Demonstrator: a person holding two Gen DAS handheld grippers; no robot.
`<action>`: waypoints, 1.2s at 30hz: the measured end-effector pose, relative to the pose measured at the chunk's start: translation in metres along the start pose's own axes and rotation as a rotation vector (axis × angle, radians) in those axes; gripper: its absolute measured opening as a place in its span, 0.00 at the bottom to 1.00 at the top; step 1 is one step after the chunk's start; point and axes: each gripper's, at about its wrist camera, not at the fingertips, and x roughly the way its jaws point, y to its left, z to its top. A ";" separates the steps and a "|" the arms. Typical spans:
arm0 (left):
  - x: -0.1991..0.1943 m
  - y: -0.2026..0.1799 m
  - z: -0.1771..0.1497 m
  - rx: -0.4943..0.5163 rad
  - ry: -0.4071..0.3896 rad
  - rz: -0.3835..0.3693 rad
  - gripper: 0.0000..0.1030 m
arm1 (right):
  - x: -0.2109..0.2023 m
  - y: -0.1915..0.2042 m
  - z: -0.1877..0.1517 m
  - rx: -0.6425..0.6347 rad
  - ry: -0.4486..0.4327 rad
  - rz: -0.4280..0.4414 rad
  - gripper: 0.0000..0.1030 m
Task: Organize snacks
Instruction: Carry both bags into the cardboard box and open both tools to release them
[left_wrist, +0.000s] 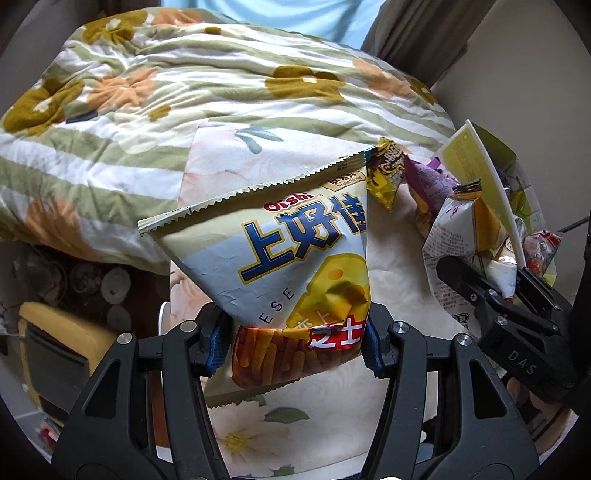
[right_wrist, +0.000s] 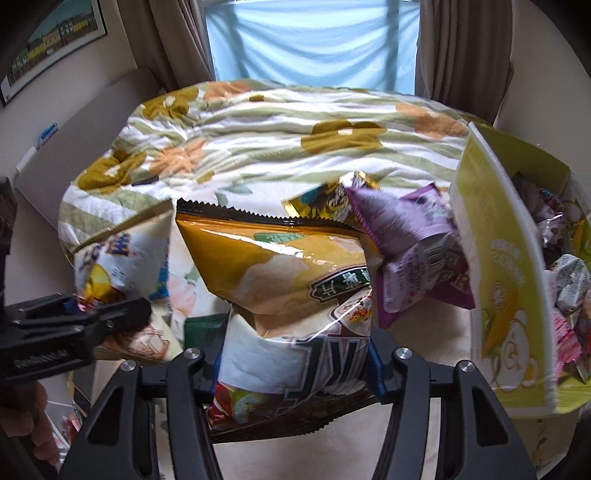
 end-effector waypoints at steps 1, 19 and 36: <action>-0.004 -0.007 0.002 0.010 -0.008 0.000 0.52 | -0.010 -0.003 0.002 0.007 -0.016 0.009 0.51; -0.034 -0.254 0.062 0.182 -0.161 -0.156 0.52 | -0.145 -0.182 0.040 0.086 -0.213 -0.037 0.51; 0.081 -0.383 0.089 0.184 -0.042 -0.083 0.90 | -0.141 -0.315 0.046 0.126 -0.182 0.001 0.51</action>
